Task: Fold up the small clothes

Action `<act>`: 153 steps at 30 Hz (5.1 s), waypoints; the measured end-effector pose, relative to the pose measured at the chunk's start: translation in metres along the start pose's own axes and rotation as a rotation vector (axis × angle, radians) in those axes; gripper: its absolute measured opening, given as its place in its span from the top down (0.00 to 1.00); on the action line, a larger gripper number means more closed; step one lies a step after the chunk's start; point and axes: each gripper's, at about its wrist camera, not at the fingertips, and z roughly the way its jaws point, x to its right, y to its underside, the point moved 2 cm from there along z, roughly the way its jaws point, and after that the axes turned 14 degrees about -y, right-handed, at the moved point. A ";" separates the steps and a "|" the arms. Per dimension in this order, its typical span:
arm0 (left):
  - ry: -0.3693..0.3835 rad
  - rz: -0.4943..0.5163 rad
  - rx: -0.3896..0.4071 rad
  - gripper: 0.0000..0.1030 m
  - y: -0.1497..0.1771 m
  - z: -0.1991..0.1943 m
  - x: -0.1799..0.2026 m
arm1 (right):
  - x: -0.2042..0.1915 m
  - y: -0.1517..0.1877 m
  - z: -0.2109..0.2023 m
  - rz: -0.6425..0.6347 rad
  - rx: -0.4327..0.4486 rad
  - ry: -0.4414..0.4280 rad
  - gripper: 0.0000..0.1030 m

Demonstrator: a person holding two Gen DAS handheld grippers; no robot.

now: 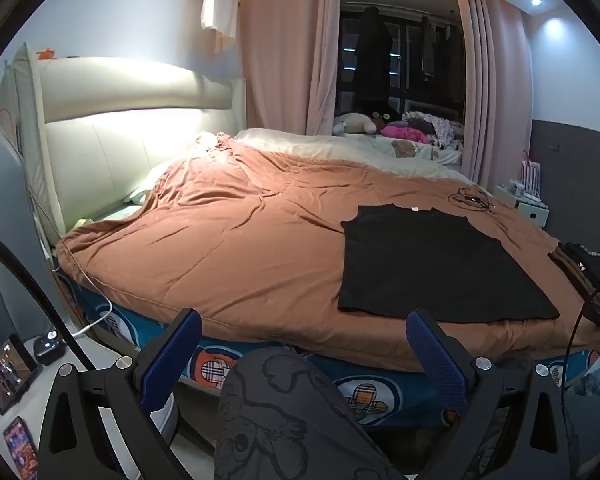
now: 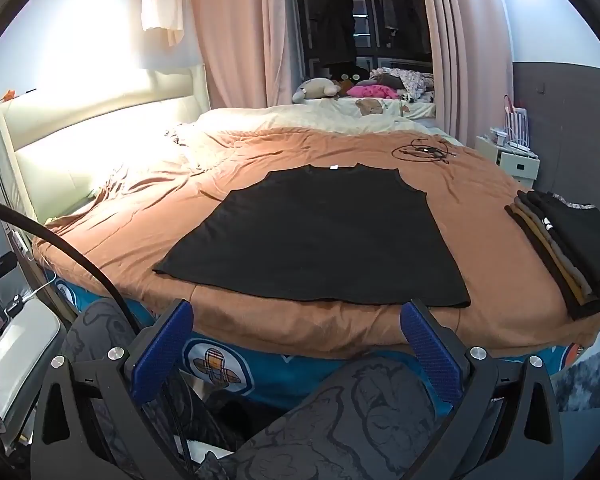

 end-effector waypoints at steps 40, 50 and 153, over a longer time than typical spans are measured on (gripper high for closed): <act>0.040 -0.013 0.031 0.00 0.001 -0.007 -0.004 | 0.002 -0.004 -0.001 0.011 0.002 0.010 0.00; 0.037 -0.025 0.033 0.00 0.001 -0.009 -0.006 | 0.002 -0.004 -0.001 0.010 0.002 0.010 0.00; 0.115 -0.043 -0.446 0.96 -0.005 0.239 0.079 | 0.169 -0.041 0.077 0.612 0.006 0.047 0.98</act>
